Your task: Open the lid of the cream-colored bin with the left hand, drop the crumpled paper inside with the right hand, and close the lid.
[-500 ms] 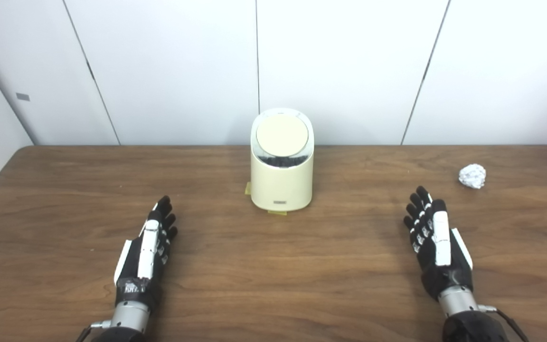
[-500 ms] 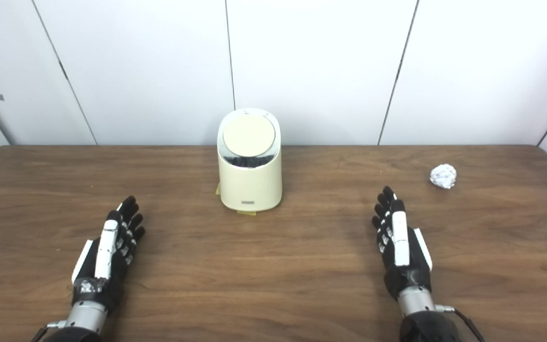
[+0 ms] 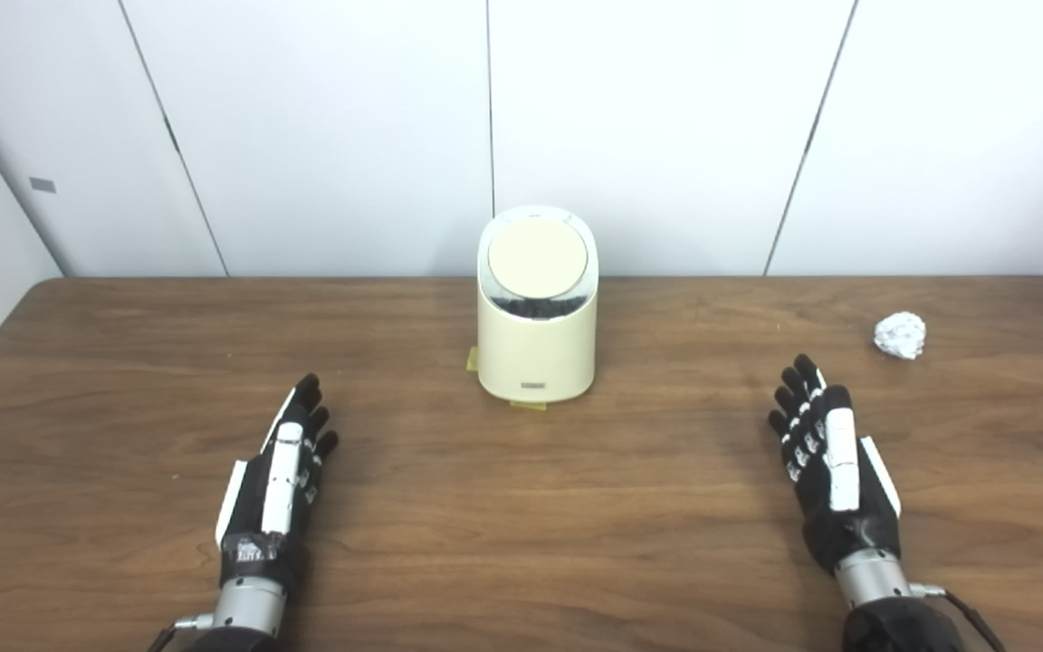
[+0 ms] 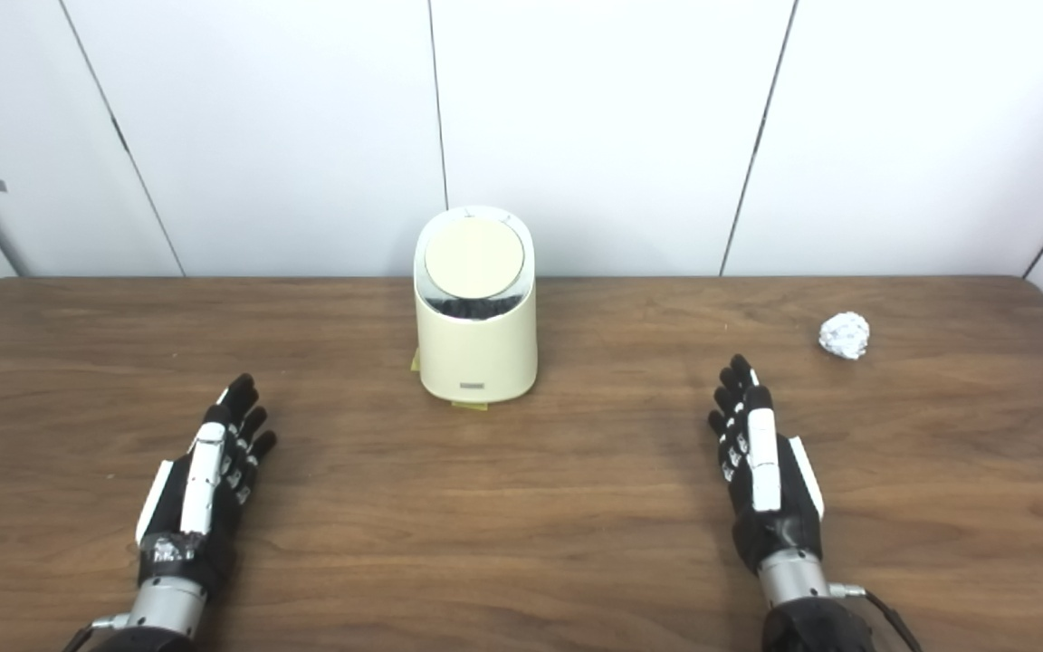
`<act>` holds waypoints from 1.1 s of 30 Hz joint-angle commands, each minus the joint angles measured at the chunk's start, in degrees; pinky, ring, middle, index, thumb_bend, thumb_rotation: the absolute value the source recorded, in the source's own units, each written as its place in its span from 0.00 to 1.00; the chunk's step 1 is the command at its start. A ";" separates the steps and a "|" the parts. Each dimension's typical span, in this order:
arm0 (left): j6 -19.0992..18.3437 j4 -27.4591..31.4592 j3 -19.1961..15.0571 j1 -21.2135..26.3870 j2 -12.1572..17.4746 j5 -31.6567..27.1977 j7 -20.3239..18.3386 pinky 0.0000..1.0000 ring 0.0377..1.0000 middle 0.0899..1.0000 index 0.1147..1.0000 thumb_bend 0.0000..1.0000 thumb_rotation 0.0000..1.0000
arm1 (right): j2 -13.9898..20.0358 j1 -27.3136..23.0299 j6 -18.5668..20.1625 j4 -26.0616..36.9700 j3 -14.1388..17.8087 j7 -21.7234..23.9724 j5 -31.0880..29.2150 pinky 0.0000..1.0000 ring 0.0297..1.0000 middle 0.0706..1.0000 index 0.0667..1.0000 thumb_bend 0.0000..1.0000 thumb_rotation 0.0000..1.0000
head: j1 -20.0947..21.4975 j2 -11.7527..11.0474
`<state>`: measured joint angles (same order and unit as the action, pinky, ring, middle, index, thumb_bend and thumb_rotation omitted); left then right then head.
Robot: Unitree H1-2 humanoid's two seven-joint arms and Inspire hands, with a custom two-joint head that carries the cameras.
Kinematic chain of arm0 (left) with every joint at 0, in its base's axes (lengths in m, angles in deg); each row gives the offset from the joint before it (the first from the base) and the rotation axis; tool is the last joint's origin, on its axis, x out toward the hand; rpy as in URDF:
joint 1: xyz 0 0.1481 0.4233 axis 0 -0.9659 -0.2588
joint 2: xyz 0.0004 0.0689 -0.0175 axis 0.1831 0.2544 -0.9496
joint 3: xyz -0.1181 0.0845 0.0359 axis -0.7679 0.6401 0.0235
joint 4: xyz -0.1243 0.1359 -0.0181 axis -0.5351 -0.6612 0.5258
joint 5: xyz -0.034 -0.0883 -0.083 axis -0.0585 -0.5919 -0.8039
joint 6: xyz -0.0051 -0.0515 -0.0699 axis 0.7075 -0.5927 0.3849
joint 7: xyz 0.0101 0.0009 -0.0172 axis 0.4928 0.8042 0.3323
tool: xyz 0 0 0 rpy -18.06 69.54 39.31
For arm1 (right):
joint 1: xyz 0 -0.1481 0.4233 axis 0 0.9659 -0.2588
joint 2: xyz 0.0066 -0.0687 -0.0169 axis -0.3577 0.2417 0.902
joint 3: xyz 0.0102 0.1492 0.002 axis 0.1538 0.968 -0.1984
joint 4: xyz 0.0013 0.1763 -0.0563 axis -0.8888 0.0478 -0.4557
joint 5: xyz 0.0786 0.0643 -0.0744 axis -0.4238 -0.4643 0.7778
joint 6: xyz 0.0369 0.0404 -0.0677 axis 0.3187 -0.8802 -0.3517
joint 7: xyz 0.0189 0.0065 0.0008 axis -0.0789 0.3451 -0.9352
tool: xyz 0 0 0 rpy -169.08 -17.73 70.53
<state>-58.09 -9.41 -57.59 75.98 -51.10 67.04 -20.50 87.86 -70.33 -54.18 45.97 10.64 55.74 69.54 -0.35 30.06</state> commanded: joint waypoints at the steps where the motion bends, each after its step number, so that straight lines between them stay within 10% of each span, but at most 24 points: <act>1: 0.43 0.70 0.58 -0.28 0.65 1.19 0.09 1.00 1.00 1.00 1.00 0.40 0.87 | 0.26 -1.03 -1.36 0.55 0.08 0.58 -0.48 1.00 1.00 1.00 1.00 0.59 1.00 | -0.25 0.16; 15: -4.66 2.57 0.20 5.36 2.41 3.08 2.45 0.98 0.98 0.99 1.00 0.64 0.50 | -0.67 -1.72 -3.92 -1.87 -0.82 0.85 0.52 1.00 1.00 1.00 0.99 0.62 1.00 | -0.07 -0.36; 33: -18.24 5.20 5.79 27.58 9.26 11.40 1.30 0.90 0.96 0.98 0.99 0.73 0.51 | -0.47 -3.81 -2.28 -3.55 -1.17 0.95 1.17 1.00 1.00 0.99 0.99 0.65 1.00 | -1.00 -0.30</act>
<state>-76.35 -5.97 -52.40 99.37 -42.86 77.07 -18.60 87.36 -72.25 -55.76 43.16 9.77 56.16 70.89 -1.32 29.71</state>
